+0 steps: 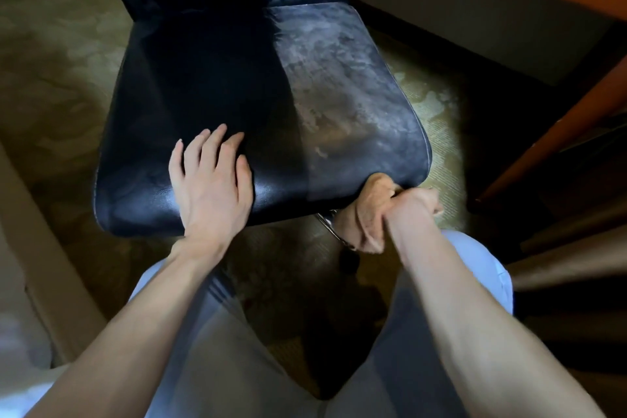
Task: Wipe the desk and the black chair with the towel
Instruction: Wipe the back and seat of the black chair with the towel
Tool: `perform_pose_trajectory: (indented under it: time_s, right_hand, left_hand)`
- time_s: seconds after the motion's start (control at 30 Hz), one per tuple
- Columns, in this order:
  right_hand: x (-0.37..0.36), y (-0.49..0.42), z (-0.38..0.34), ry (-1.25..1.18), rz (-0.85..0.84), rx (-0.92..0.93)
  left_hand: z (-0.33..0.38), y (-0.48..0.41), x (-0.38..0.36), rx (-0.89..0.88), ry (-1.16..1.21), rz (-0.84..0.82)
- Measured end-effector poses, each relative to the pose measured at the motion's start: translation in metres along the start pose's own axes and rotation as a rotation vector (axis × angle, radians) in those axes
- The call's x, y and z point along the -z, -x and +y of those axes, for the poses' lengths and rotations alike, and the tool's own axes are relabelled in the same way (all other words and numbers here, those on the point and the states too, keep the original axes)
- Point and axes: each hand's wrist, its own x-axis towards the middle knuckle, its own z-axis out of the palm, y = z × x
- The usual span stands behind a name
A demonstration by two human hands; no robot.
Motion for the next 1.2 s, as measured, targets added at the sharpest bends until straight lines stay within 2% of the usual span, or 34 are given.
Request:
perform_pose_trajectory:
  time_s: [0.03, 0.07, 0.13, 0.17, 0.2, 0.27, 0.33, 0.37, 0.4, 0.47, 0.57, 0.63, 0.77, 0.8, 0.87, 0.97, 1.13, 1.2]
  right_hand:
    - [0.005, -0.004, -0.009, 0.076, 0.000, -0.032]
    - [0.009, 0.002, -0.024, 0.292, 0.007, -0.047]
    - [0.016, -0.013, -0.041, 0.484, 0.044, -0.045]
    - [0.021, -0.004, -0.045, 0.361, 0.028, -0.143]
    - [0.020, 0.004, -0.054, 0.333, 0.004, -0.121]
    - [0.016, -0.007, -0.060, 0.056, -0.018, -0.090]
    - [0.013, -0.005, -0.064, -0.118, 0.097, -0.140]
    - [0.012, -0.016, -0.058, -0.142, 0.057, -0.076]
    - [0.012, -0.017, -0.054, -0.006, 0.016, 0.022]
    - [0.008, -0.018, -0.038, 0.188, 0.063, 0.224]
    - [0.000, -0.007, -0.019, 0.270, 0.184, 0.403]
    - [-0.001, 0.001, -0.008, 0.202, 0.247, 0.354]
    - [0.000, 0.018, 0.015, -0.022, 0.231, 0.265]
    - [-0.002, 0.020, 0.024, -0.122, 0.169, 0.176]
    - [0.000, 0.032, 0.046, -0.175, 0.012, 0.013]
    - [0.003, 0.039, 0.072, -0.103, 0.005, -0.232]
    - [0.012, 0.008, 0.033, 0.049, 0.057, -0.078]
    - [0.018, -0.012, 0.008, 0.115, 0.105, 0.036]
  left_hand:
    - [0.001, 0.001, 0.000, 0.004, 0.001, 0.000]
    - [0.002, 0.001, 0.001, 0.004, 0.001, 0.003]
    - [0.004, 0.002, 0.002, -0.002, -0.001, 0.006]
    - [0.005, 0.002, 0.002, -0.003, -0.001, 0.005]
    - [0.006, 0.003, 0.002, 0.000, -0.001, 0.004]
    - [0.008, 0.003, 0.001, 0.011, -0.006, 0.002]
    - [0.011, 0.002, 0.000, 0.024, -0.014, 0.002]
    - [0.013, 0.001, 0.000, 0.031, -0.012, 0.001]
    - [0.014, 0.002, 0.000, 0.043, -0.004, -0.006]
    - [0.017, 0.002, -0.001, 0.075, 0.017, -0.019]
    - [0.020, 0.002, -0.002, 0.169, 0.114, -0.051]
    - [0.020, -0.002, -0.002, 0.227, 0.217, -0.079]
    - [0.014, -0.002, -0.001, 0.206, 0.249, -0.076]
    - [0.015, -0.002, -0.002, 0.211, 0.251, -0.068]
    - [0.018, -0.002, -0.002, 0.223, 0.256, -0.050]
    - [0.019, -0.001, -0.001, 0.216, 0.249, -0.064]
    - [0.000, -0.001, 0.003, 0.018, 0.072, -0.107]
    - [-0.011, -0.010, 0.005, -0.063, 0.029, -0.103]
